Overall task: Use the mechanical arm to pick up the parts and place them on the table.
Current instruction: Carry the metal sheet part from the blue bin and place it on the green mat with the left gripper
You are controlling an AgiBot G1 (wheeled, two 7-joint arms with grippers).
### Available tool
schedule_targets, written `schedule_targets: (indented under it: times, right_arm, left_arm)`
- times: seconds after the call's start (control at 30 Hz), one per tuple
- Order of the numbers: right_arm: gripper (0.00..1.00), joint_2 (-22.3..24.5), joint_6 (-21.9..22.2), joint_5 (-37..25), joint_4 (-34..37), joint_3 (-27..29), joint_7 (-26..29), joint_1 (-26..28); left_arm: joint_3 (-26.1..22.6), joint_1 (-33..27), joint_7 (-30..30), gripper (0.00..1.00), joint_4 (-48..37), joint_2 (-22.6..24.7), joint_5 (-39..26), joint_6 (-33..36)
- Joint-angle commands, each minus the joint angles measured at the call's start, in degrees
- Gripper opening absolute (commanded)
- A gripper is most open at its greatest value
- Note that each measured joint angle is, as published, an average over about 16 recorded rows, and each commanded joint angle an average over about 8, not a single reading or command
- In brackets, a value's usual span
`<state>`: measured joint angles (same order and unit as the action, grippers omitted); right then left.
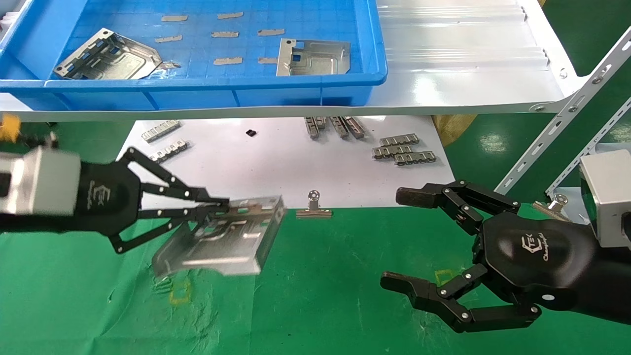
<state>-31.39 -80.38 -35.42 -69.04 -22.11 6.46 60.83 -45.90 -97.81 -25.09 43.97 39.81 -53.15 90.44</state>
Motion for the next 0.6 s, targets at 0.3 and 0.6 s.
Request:
schedule_targets:
  times: [0.3, 0.6]
  right_arm:
    - [1.0, 0.0, 0.0, 0.0, 0.0, 0.0, 0.0, 0.0]
    - [1.0, 0.0, 0.0, 0.0, 0.0, 0.0, 0.0, 0.0]
  left_arm:
    - [-3.3, 6.2, -21.9, 0.0, -6.0, -0.3, -4.7, -3.9]
    - [-3.0, 10.9, -35.6, 0.0, -15.1, 1.2, -5.6, -6.7]
